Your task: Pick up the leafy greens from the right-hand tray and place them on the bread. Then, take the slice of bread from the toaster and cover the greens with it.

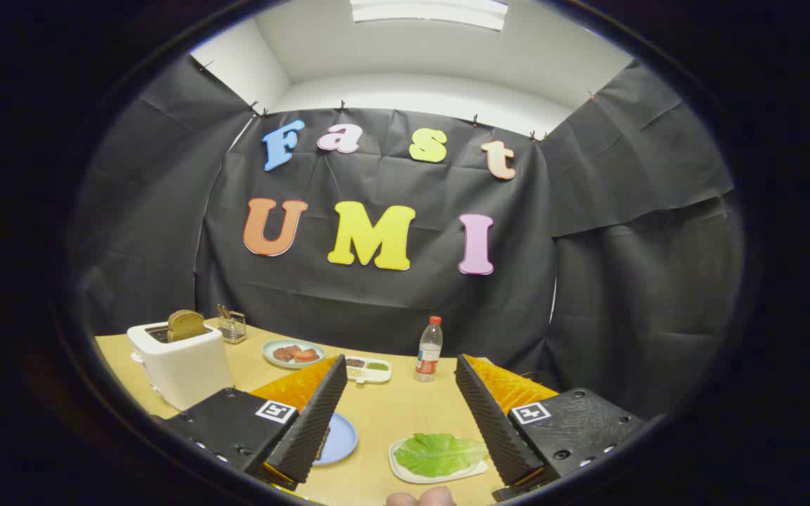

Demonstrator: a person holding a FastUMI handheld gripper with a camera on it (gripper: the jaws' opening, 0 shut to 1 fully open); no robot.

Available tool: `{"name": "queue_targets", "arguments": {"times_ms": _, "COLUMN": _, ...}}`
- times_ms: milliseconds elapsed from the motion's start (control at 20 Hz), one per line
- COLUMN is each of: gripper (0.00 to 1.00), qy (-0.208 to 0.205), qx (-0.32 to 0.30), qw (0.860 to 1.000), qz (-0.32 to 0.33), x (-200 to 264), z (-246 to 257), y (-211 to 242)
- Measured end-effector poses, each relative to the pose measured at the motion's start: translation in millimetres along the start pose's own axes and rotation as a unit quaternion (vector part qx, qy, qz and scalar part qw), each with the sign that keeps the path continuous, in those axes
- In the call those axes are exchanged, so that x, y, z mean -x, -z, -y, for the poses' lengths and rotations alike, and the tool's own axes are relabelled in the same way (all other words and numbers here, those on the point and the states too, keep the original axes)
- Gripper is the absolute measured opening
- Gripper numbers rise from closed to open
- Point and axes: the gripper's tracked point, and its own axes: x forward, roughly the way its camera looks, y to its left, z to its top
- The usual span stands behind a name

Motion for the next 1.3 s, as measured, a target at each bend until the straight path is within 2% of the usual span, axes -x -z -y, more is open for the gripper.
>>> {"name": "queue_targets", "arguments": {"times_ms": 850, "gripper": 0.95, "qy": -0.004, "qx": 0.001, "qw": 1.0, "qz": 0.003, "x": -1, "z": 14, "y": -13}}
{"name": "queue_targets", "arguments": {"times_ms": 1000, "gripper": 0.95, "qy": -0.015, "qx": 0.008, "qw": 1.0, "qz": -0.007, "x": -1, "z": 17, "y": -7}}
{"name": "queue_targets", "arguments": {"times_ms": 1300, "gripper": 0.95, "qy": -0.008, "qx": -0.001, "qw": 1.0, "qz": -0.026, "x": -8, "z": 53, "y": 14}}
